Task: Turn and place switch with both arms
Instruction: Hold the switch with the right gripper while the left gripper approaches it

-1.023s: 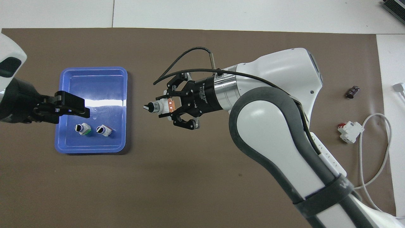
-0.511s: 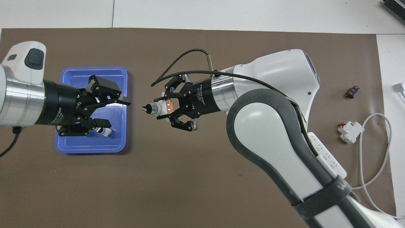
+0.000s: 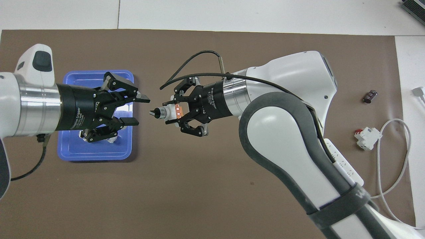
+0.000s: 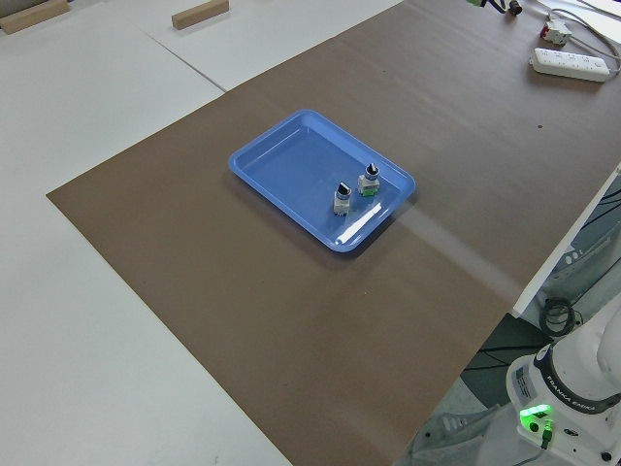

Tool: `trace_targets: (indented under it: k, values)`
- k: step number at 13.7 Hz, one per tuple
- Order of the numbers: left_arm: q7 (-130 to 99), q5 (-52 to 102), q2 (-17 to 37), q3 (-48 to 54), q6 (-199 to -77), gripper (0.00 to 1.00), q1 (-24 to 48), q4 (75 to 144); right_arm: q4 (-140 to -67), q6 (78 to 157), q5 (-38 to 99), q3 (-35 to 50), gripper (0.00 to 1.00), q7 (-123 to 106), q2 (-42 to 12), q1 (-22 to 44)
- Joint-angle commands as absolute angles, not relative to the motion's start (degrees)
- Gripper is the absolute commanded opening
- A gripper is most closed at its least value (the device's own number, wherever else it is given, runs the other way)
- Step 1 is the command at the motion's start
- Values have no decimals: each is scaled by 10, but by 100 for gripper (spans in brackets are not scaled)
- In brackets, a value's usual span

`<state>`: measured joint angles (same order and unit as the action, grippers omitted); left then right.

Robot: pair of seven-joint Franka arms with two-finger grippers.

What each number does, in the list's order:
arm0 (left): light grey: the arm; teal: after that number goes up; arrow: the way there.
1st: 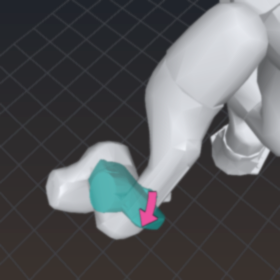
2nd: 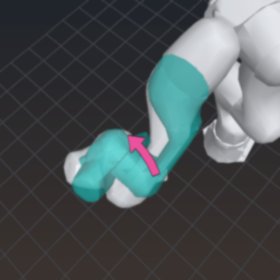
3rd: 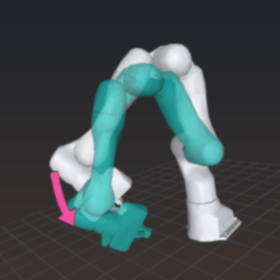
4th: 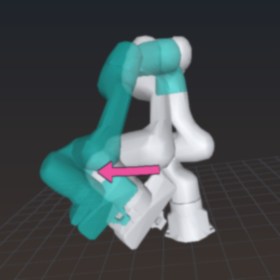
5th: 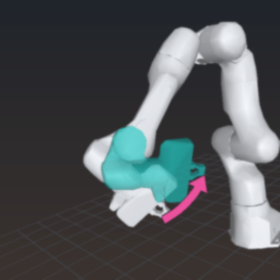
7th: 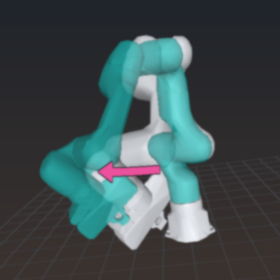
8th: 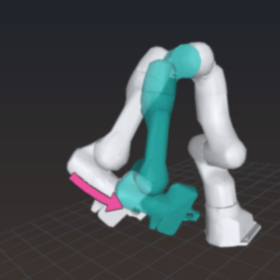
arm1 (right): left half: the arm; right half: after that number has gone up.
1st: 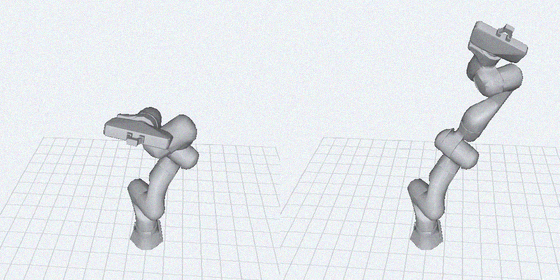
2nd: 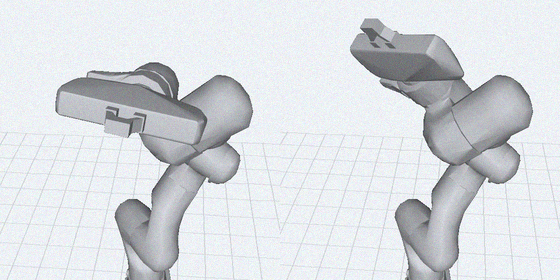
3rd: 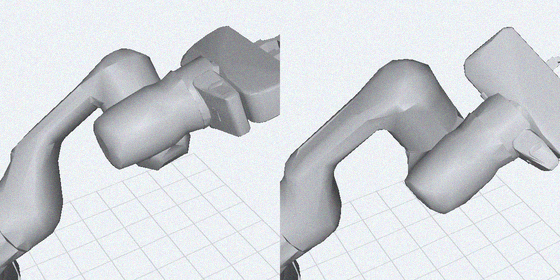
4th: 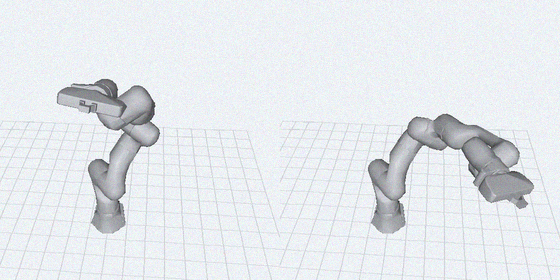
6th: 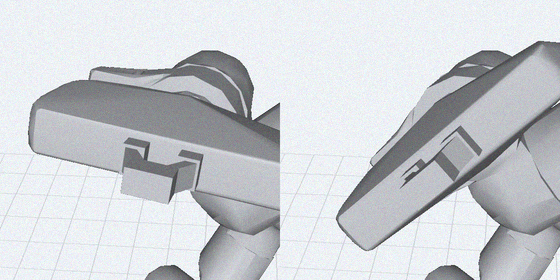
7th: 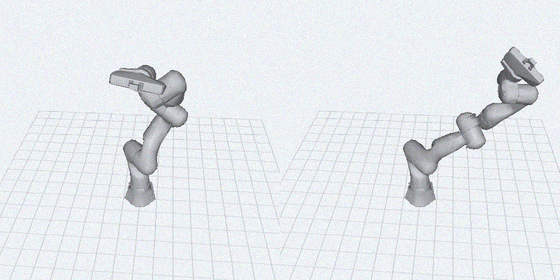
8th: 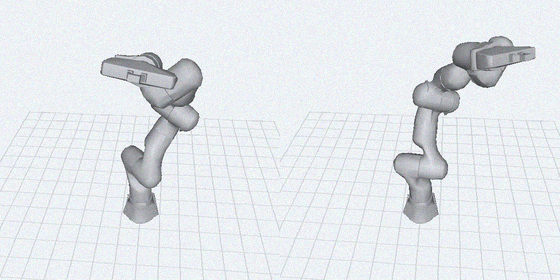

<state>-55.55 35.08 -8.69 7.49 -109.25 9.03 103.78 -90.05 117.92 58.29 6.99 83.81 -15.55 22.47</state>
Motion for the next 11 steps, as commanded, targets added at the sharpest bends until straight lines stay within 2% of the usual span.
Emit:
trace_targets:
  k: [1, 3, 4, 11]
  values:
    - [-563, 360, -115, 69, -1134, 61, 111, 1083, -896, 1167, 588, 74, 0, 848, -153, 217]
    - [-563, 360, -118, 69, -1136, 54, 112, 1085, -896, 1166, 587, 73, 0, 848, -149, 217]
    - [-563, 360, -118, 69, -1143, 44, 112, 1085, -896, 1166, 586, 73, 0, 848, -149, 216]
    - [-562, 360, -120, 69, -1171, 42, 134, 1097, -896, 1164, 584, 72, 0, 848, -149, 216]
